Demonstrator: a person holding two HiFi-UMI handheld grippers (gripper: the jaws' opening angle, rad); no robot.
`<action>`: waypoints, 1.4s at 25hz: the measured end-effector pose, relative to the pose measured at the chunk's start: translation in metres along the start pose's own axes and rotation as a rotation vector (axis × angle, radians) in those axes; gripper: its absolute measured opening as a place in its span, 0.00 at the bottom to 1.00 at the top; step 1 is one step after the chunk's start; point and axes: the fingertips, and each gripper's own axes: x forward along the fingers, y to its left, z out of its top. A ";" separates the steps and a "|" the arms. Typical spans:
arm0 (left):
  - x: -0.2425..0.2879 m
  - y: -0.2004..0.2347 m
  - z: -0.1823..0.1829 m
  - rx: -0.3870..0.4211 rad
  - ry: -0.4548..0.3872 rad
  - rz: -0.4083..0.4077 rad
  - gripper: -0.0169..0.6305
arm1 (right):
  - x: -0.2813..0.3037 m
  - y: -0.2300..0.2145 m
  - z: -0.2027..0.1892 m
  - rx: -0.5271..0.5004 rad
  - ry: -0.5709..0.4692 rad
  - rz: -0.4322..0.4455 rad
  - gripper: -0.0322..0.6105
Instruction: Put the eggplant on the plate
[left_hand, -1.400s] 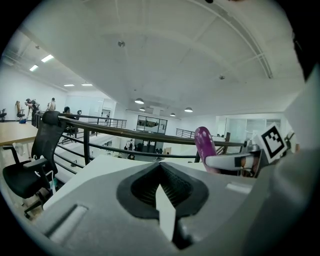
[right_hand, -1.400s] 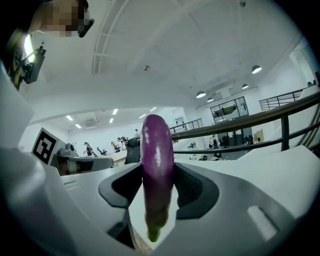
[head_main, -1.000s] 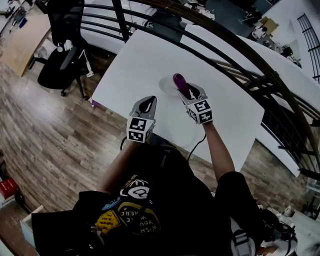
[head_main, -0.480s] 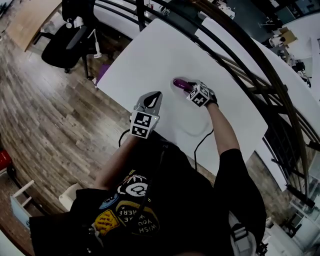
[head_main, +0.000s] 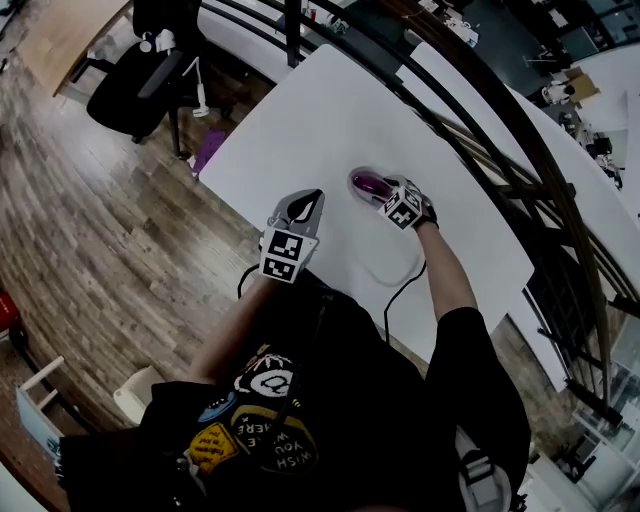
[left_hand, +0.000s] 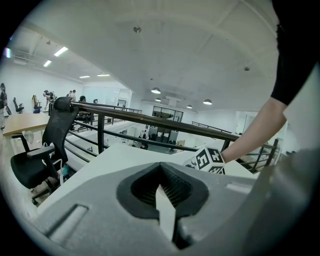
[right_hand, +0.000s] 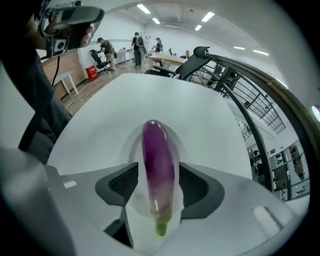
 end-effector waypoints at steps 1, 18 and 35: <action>0.000 -0.001 0.001 0.005 0.000 -0.008 0.03 | -0.008 -0.002 0.003 0.034 -0.033 -0.018 0.46; -0.011 -0.089 0.114 0.122 -0.173 -0.211 0.03 | -0.325 0.048 0.022 1.040 -0.934 -0.690 0.05; -0.007 -0.128 0.102 0.186 -0.116 -0.252 0.03 | -0.325 0.069 0.016 1.041 -0.887 -0.681 0.05</action>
